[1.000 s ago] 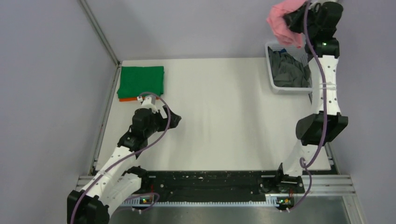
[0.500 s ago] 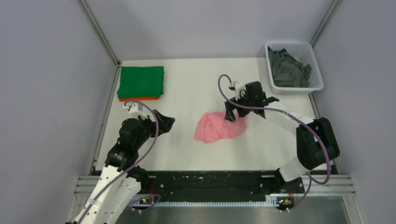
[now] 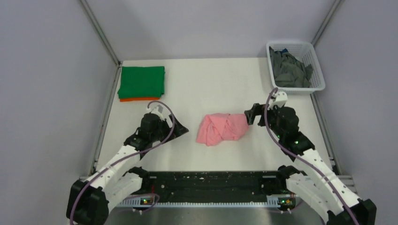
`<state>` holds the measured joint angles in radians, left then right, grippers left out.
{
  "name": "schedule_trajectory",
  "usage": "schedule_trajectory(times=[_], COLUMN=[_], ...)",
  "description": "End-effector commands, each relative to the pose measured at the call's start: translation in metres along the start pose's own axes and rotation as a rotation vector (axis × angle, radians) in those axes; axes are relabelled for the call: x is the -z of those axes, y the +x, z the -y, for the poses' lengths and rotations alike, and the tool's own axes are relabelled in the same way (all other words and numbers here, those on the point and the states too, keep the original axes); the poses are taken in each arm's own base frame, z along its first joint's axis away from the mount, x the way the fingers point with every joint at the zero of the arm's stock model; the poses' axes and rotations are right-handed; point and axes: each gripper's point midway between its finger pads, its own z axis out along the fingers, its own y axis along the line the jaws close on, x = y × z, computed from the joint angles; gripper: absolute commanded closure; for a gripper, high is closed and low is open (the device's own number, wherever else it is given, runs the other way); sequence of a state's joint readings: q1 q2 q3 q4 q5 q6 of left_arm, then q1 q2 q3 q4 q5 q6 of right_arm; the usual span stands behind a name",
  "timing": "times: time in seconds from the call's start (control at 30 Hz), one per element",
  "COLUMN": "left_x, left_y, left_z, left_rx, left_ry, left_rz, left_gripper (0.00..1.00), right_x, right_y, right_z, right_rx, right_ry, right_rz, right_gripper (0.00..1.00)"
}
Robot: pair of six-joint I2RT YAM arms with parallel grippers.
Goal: Fold and stack the t-shirts
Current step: Flatten out the tshirt
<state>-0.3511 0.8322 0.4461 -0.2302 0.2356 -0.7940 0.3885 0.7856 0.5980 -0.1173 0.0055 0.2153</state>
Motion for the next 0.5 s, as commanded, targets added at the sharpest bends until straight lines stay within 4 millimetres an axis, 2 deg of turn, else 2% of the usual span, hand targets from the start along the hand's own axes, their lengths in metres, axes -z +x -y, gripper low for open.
schedule_trajectory(times=[0.0,0.3,0.47], left_x=[-0.023,-0.074,-0.096], left_y=[0.016,0.053,0.065], left_z=[0.027,0.025,0.024], left_rx=[-0.035,-0.117,-0.132], left_ry=[0.106,-0.015,-0.053], left_rz=[-0.075,-0.238,-0.289], left_gripper=[0.06,0.28,0.43], right_x=[0.012,0.014,0.014], right_y=[0.026,0.059,0.081], right_z=[0.020,0.008,0.021], right_rx=[-0.174,-0.260,-0.292], right_ry=[0.123,0.089,0.171], right_rz=[0.004,-0.149,-0.206], right_gripper=[0.01,0.03,0.03])
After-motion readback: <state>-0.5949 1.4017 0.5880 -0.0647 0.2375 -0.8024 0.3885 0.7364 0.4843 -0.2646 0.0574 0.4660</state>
